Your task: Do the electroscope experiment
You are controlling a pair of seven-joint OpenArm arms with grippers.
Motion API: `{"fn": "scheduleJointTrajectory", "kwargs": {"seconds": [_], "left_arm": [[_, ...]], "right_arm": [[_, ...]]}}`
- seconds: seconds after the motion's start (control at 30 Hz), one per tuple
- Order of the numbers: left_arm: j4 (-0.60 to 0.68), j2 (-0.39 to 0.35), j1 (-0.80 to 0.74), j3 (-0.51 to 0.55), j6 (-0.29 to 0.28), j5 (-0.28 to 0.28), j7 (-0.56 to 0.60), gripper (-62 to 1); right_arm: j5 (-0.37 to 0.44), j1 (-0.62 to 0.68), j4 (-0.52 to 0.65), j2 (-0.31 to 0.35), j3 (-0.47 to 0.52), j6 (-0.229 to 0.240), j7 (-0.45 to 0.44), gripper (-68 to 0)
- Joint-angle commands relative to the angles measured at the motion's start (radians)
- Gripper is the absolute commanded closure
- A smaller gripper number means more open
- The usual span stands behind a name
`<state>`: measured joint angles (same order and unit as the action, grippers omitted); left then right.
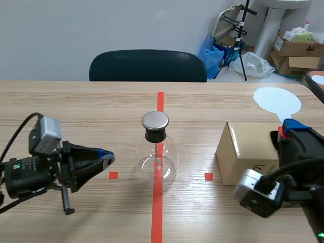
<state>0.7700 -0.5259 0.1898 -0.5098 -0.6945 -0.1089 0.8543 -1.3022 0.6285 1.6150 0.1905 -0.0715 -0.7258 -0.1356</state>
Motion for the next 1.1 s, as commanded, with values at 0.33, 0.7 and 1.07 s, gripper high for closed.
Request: {"fn": "scheduleJointTrajectory", "kwargs": {"seconds": [0.33, 0.7, 1.07], "left_arm": [[0.41, -0.233, -0.374, 0.285, -0.002, 0.008, 0.16, -4.2], [0.833, -0.267, -0.808, 0.625, -0.002, -0.001, 0.104, -4.2], [1.001, -0.24, -0.953, 0.729, -0.002, -0.007, -0.044, -4.6]], "right_arm": [[0.127, 0.003, -0.094, -0.15, 0.232, -0.057, -0.308, -1.3], [0.205, -0.095, -0.267, -0.205, 0.385, -0.057, -0.49, -1.4], [0.18, -0.156, -0.371, -0.196, 0.431, -0.057, -0.512, -1.3]]}}
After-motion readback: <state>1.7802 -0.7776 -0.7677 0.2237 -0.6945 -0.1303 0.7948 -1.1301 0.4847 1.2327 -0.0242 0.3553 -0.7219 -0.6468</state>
